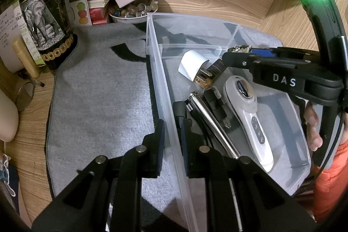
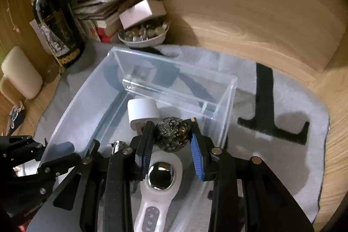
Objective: Organize rigid objects
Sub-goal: 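Lower the metal ball into the clear box and open the right gripper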
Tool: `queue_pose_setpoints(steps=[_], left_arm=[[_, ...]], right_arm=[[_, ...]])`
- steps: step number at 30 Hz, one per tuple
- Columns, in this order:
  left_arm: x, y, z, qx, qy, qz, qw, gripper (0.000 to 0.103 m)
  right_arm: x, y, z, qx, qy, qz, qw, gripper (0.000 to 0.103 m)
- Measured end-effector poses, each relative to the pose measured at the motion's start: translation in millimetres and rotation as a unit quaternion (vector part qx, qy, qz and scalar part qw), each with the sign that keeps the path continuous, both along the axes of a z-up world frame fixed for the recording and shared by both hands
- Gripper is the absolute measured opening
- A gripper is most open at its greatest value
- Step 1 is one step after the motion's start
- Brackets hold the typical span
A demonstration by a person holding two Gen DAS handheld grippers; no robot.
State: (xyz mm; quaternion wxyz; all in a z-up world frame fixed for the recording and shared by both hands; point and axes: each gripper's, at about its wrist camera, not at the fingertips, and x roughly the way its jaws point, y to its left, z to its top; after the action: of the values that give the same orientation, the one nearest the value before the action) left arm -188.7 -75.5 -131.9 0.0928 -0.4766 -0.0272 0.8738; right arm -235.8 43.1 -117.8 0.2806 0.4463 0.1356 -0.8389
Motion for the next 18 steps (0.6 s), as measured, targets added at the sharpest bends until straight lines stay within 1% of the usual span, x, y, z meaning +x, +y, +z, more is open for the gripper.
queue_pose_setpoints(steps=[4, 5, 6, 9, 10, 11, 12, 13, 14, 15, 16, 17, 18], left_arm=[[0, 0, 0, 0.002, -0.001, 0.001, 1.0, 0.013], [0, 0, 0, 0.004, -0.002, 0.002, 1.0, 0.013], [1, -2, 0, 0.005, -0.002, 0.003, 1.0, 0.013], [1, -2, 2, 0.003, -0.001, 0.01, 0.9999, 0.016], [2, -3, 3, -0.003, 0.003, 0.016, 0.9999, 0.019], [3, -2, 5, -0.01, 0.009, 0.021, 0.9997, 0.026], [4, -4, 7, -0.013, 0.014, 0.024, 0.9995, 0.03], [6, -5, 10, -0.014, 0.021, 0.028, 0.9993, 0.039], [10, -6, 15, -0.015, 0.032, 0.037, 0.9987, 0.048], [13, -8, 19, -0.016, 0.04, 0.042, 0.9982, 0.051], [18, -9, 26, -0.018, 0.053, 0.049, 0.9972, 0.054], [21, -9, 31, -0.019, 0.062, 0.052, 0.9965, 0.057], [26, -9, 38, -0.018, 0.072, 0.055, 0.9957, 0.058]], right_arm=[[4, -2, 3, 0.002, -0.001, 0.003, 1.0, 0.031], [5, -1, 4, 0.001, 0.003, 0.002, 1.0, 0.034], [7, 0, 6, -0.002, 0.006, 0.001, 1.0, 0.039], [16, 9, 18, -0.024, 0.021, -0.001, 0.999, 0.051], [19, 11, 21, -0.028, 0.026, -0.002, 0.999, 0.052], [25, 15, 28, -0.034, 0.036, -0.002, 0.999, 0.057], [30, 18, 32, -0.039, 0.044, -0.003, 0.998, 0.062], [35, 21, 37, -0.043, 0.054, -0.007, 0.998, 0.065], [42, 27, 44, -0.05, 0.069, -0.011, 0.996, 0.071], [48, 31, 48, -0.056, 0.078, -0.013, 0.995, 0.077], [53, 35, 53, -0.061, 0.087, -0.016, 0.994, 0.08], [62, 42, 59, -0.067, 0.1, -0.023, 0.992, 0.084], [67, 45, 63, -0.071, 0.109, -0.027, 0.991, 0.086]])
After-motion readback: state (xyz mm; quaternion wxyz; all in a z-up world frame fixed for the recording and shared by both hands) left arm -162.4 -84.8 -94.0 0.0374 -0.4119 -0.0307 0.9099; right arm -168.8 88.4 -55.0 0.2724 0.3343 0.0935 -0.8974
